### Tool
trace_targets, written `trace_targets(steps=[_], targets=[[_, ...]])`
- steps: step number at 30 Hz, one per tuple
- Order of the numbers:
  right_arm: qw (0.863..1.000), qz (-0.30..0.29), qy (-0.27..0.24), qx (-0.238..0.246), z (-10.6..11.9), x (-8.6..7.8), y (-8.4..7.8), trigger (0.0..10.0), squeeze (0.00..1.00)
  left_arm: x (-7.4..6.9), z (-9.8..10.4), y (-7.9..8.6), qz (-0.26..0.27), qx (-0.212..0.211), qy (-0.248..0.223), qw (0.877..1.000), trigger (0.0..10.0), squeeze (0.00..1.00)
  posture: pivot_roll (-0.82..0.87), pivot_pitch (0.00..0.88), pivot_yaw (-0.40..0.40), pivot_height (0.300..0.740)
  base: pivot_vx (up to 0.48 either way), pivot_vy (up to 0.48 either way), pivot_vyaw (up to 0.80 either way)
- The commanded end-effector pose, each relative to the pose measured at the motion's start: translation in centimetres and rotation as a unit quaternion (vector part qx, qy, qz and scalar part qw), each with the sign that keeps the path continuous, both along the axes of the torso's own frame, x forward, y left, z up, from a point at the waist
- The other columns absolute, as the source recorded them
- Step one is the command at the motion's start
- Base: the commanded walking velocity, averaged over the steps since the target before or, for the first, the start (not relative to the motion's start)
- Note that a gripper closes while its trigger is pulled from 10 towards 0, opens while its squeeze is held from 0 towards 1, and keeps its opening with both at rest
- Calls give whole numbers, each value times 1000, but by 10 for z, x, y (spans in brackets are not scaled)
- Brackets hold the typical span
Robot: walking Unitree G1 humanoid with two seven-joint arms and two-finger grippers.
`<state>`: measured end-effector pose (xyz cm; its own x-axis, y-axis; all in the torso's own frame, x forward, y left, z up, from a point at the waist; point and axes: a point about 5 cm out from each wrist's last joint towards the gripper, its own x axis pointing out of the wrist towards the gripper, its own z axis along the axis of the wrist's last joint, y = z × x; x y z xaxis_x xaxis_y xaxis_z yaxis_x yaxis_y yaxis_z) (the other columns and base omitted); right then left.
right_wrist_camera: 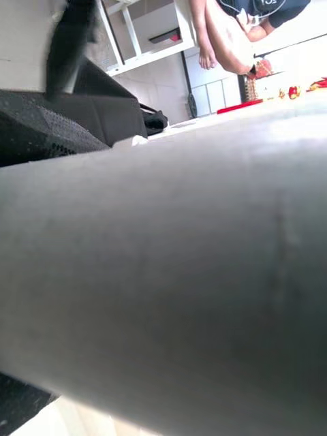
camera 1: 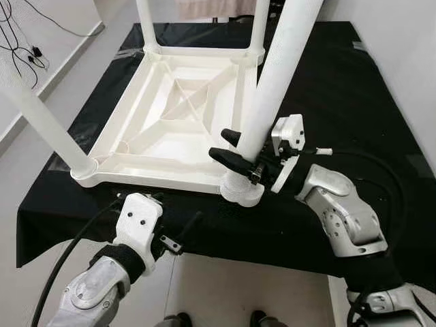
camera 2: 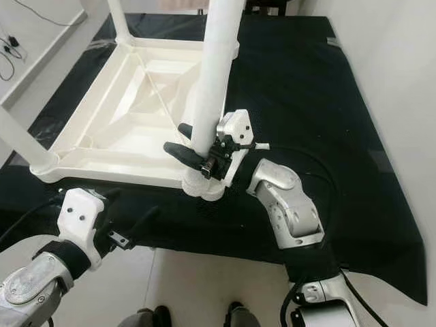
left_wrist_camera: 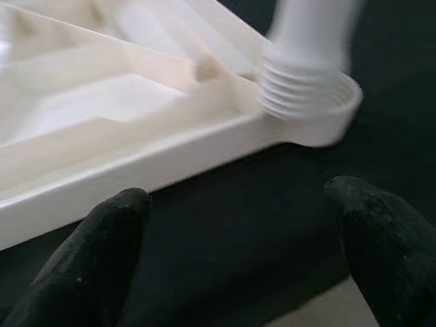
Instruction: Building children table
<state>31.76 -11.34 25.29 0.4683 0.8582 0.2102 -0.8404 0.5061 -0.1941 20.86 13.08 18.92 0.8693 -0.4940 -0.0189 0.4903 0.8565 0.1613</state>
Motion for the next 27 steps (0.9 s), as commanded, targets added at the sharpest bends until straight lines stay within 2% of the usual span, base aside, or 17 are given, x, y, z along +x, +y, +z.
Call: trace_targets(steps=[1, 7, 13, 21, 27], targets=[[1000, 13, 13, 2, -5, 1, -3, 10000, 0, -4, -5, 0, -19, 20, 11, 1000, 10000, 0, 8, 260, 9, 740, 0, 0, 0], [999, 46, 27, -3, -9, 3, -12, 10000, 0, -6, -6, 1, -37, 23, 19, 999, 10000, 0, 13, 266, 14, 740, 0, 0, 0], [992, 110, 46, -40, -16, 0, -16, 10000, 0, -8, -5, 0, -50, 10, 20, 999, 10000, 0, 22, 275, 16, 740, 0, 0, 0], [989, 126, 57, -61, -24, 5, -17, 10000, 0, -9, -4, 0, -61, -5, 22, 998, 10000, 0, 29, 278, 15, 740, 0, 0, 0], [991, 97, 56, -81, -25, 17, -20, 10000, 0, -10, -4, -2, -74, -4, 22, 997, 10000, 0, 32, 281, 10, 740, 0, 0, 0]])
